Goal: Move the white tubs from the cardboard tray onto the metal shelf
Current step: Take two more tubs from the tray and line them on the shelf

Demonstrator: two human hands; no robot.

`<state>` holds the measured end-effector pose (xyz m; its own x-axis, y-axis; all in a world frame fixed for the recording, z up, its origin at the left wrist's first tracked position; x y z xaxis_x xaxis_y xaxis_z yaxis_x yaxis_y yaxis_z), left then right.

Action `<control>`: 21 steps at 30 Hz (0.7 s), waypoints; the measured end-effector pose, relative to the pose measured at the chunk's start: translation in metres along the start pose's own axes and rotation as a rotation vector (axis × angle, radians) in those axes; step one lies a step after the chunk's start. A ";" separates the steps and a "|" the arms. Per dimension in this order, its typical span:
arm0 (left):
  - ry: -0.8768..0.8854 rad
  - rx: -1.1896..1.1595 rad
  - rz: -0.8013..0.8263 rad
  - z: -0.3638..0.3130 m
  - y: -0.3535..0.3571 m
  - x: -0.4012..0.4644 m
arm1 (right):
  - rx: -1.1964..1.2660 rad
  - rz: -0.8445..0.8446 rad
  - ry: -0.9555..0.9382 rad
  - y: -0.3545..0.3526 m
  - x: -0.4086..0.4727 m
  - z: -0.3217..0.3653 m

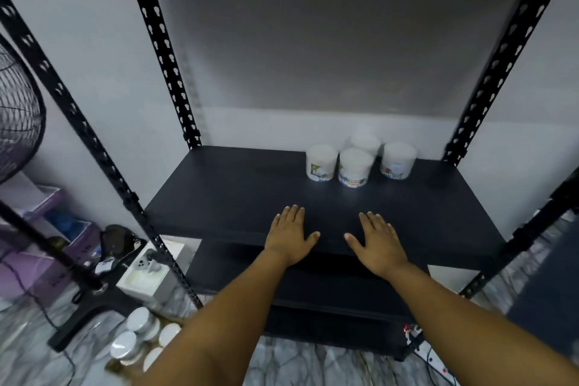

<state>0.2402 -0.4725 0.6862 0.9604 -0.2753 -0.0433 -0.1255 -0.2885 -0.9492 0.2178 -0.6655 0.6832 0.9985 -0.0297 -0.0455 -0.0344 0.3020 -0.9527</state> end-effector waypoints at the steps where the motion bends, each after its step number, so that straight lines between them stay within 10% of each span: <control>1: -0.008 -0.001 0.000 0.001 0.001 -0.010 | 0.004 0.006 -0.005 0.003 -0.008 0.003; 21: -0.287 -0.041 -0.088 0.134 -0.006 -0.181 | 0.009 0.185 -0.271 0.083 -0.094 0.163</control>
<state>0.1003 -0.2979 0.6579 0.9983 0.0210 -0.0535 -0.0433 -0.3381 -0.9401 0.1278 -0.4825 0.6574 0.9504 0.2803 -0.1345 -0.2168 0.2872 -0.9330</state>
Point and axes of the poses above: each hand's wrist, its own x-axis towards the middle knuckle, its own y-axis out of the palm, z = x × y, the point moved 10 cm from there along x, towards the middle knuckle, and after that the axes turned 3 degrees about y, right-handed, at the moved point
